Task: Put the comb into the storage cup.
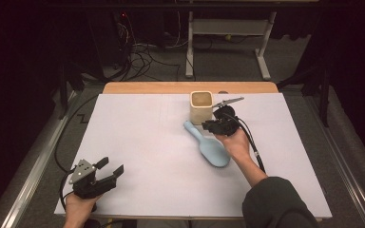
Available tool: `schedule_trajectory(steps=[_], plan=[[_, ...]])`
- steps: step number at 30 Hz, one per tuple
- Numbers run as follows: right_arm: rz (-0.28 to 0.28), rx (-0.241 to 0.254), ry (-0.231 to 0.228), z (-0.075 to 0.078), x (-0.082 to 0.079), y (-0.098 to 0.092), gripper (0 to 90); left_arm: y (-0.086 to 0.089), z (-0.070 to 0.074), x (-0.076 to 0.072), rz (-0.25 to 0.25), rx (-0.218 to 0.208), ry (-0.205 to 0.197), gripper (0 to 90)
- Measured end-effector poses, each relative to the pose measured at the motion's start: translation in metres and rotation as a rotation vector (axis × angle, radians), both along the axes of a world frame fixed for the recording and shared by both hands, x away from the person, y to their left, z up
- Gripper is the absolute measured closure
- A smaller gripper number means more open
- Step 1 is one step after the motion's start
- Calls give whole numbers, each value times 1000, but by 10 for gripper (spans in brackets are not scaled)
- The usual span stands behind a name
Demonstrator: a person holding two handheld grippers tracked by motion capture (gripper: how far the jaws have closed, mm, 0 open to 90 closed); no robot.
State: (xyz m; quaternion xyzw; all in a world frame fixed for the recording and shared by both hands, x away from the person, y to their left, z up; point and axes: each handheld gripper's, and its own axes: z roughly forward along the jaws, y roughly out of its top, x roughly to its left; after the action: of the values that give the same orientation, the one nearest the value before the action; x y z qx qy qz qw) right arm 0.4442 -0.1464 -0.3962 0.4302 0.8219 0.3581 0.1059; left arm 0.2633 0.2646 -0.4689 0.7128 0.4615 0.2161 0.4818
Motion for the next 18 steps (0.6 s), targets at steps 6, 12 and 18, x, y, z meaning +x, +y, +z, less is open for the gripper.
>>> schedule_trajectory(steps=[6, 12, 18], plan=[[24, -66, 66, 0, 13, 13, 858, 0, 0, -1, -2, 0, -2, 308], [21, -111, 95, 0, 21, 23, 900, 0, 1, -1, -7, -3, -6, 306], [11, -162, 140, -5, 29, 32, 900, -1, 1, -1, -12, -3, -6, 306]])
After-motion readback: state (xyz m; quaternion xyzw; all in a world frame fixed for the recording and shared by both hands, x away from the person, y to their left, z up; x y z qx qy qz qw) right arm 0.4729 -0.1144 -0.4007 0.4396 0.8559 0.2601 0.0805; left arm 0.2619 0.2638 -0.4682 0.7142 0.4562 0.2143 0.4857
